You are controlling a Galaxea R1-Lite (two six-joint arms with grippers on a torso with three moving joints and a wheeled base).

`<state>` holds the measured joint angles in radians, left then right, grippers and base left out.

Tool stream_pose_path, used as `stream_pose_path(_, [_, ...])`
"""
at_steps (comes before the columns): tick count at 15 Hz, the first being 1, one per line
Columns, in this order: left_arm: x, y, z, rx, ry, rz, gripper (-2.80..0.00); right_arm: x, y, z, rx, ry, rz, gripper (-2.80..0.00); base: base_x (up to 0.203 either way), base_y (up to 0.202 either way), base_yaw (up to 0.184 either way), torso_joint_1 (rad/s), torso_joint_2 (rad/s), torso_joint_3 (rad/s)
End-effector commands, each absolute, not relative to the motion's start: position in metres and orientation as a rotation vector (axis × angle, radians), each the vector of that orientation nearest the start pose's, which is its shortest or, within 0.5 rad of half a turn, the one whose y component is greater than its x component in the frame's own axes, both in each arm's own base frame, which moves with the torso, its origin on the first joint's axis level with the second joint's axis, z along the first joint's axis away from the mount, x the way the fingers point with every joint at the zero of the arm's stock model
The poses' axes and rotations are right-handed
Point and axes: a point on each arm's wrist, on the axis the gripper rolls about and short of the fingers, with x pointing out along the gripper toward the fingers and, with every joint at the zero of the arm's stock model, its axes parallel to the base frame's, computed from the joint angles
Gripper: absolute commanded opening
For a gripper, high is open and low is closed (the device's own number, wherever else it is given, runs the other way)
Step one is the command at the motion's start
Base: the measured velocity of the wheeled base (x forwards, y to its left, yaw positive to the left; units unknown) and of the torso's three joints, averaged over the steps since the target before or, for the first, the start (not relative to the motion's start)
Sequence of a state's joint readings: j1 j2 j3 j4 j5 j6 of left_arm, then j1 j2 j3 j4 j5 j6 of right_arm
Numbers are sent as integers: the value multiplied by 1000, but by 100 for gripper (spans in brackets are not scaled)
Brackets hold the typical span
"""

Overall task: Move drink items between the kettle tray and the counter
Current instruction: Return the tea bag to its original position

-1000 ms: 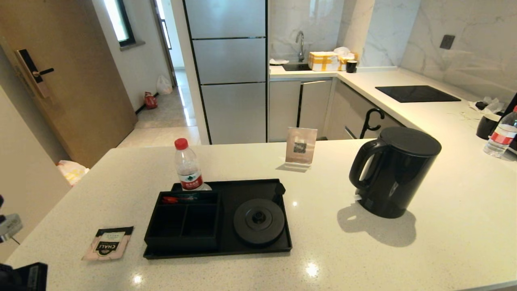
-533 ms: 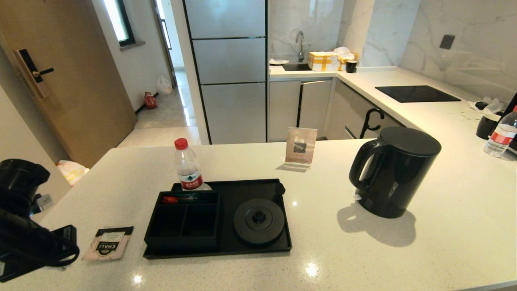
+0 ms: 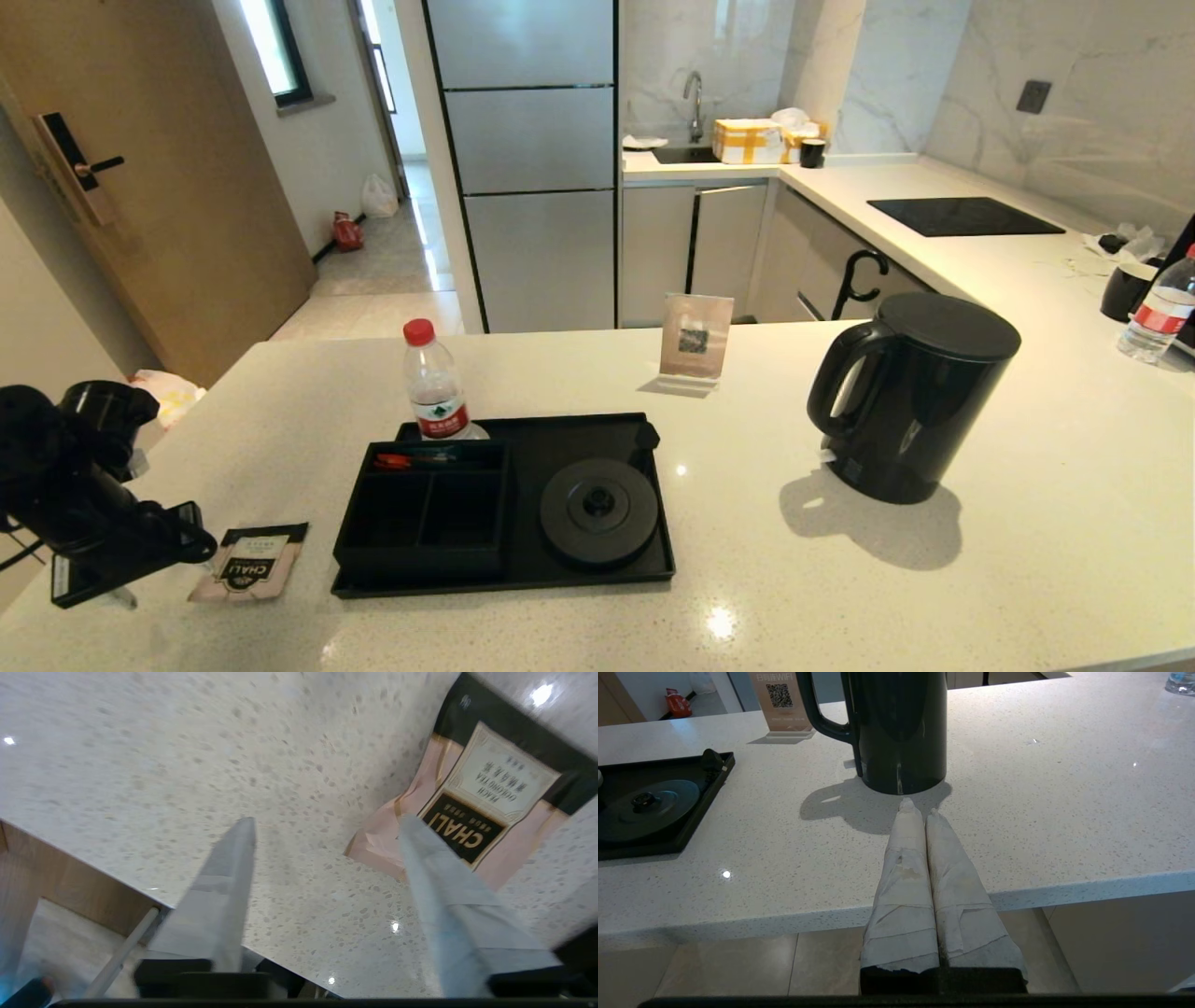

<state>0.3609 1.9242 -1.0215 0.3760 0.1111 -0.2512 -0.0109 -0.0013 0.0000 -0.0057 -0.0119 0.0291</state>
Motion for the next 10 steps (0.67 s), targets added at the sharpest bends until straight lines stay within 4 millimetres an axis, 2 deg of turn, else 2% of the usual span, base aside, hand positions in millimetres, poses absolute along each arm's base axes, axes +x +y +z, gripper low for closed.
stream_pose_path(1, [283, 109, 88, -374, 1244, 566, 0, -23, 0, 76, 29, -6, -23, -280, 0, 0, 0, 0, 0, 0])
stream_pose_path(2, [283, 109, 88, -374, 1244, 566, 0, -23, 0, 76, 29, -6, -23, -280, 0, 0, 0, 0, 0, 0])
stream_pose_path(7, [295, 65, 92, -313, 1239, 420, 0, -23, 0, 76, 29, -6, -23, -280, 0, 0, 0, 0, 0, 0])
stream_pose_path(9, [296, 63, 92, -312, 1238, 419, 0, -23, 0, 76, 29, -6, -21, -280, 0, 0, 0, 0, 0, 0])
stream_pose_path(10, [299, 56, 90, -313, 1244, 417, 0, -23, 0, 76, 29, -6, -21, -280, 0, 0, 0, 0, 0, 0])
